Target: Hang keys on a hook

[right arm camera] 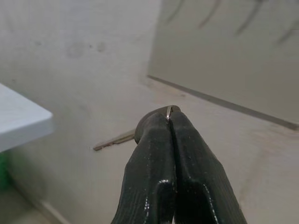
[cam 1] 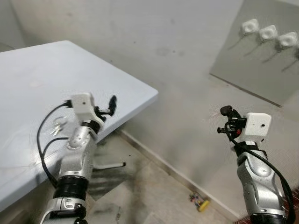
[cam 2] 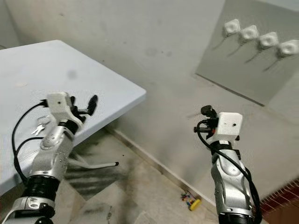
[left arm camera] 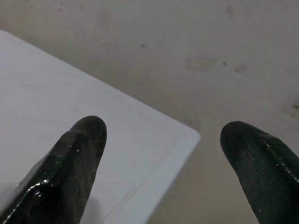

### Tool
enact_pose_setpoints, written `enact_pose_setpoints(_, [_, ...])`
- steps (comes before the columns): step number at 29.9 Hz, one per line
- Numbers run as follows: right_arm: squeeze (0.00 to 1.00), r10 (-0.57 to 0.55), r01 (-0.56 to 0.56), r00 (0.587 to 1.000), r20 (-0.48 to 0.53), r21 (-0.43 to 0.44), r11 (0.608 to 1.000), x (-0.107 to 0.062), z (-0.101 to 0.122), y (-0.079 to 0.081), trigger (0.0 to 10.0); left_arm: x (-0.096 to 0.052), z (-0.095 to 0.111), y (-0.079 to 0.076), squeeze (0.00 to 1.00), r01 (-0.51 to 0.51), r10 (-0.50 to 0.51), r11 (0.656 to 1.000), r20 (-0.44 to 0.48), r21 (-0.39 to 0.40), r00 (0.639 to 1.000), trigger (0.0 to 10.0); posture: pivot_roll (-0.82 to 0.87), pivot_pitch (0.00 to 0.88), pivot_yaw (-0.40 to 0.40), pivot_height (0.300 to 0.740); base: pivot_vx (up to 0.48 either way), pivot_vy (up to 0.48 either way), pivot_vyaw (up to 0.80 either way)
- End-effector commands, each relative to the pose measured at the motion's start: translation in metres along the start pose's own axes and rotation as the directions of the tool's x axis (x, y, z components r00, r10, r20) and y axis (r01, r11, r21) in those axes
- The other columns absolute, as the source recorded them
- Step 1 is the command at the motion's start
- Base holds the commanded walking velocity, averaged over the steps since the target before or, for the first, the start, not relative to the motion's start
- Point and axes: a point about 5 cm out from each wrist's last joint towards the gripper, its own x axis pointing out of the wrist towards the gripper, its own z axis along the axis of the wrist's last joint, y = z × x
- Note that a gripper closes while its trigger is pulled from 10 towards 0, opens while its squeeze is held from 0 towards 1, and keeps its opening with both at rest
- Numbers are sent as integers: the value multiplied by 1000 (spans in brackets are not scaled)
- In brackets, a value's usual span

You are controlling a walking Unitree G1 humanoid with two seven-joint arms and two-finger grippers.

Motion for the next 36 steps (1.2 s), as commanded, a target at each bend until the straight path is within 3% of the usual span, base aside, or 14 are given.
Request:
enact_pose_setpoints(1, [0, -6, 6, 1000, 23, -6, 1000, 1, 7, -3, 10000, 3, 7, -3, 0, 12, -12, 1000, 18, 19, 1000, 10000, 25, 0, -92, 740, 0, 0, -756])
enact_pose_setpoints(11, [0, -3, 2, 999, 40, 8, 1000, 0, 9, -3, 10000, 4, 6, -7, 0, 30, -30, 999, 7, 37, 1000, 10000, 24, 0, -91, 740, 0, 0, -755])
enact_pose_setpoints(27, [0, 29, -28, 999, 44, -10, 1000, -2, 10, 2, 10000, 5, 5, -11, 0, 67, -67, 998, -7, 9, 998, 10000, 18, 0, -95, 740, 0, 0, 0])
enact_pose_setpoints(36, [0, 39, -38, 998, 45, -12, 999, -2, 9, 3, 10000, 4, 6, -13, 0, 86, -86, 996, 5, 10, 996, 10000, 14, 0, -95, 740, 406, 0, 0])
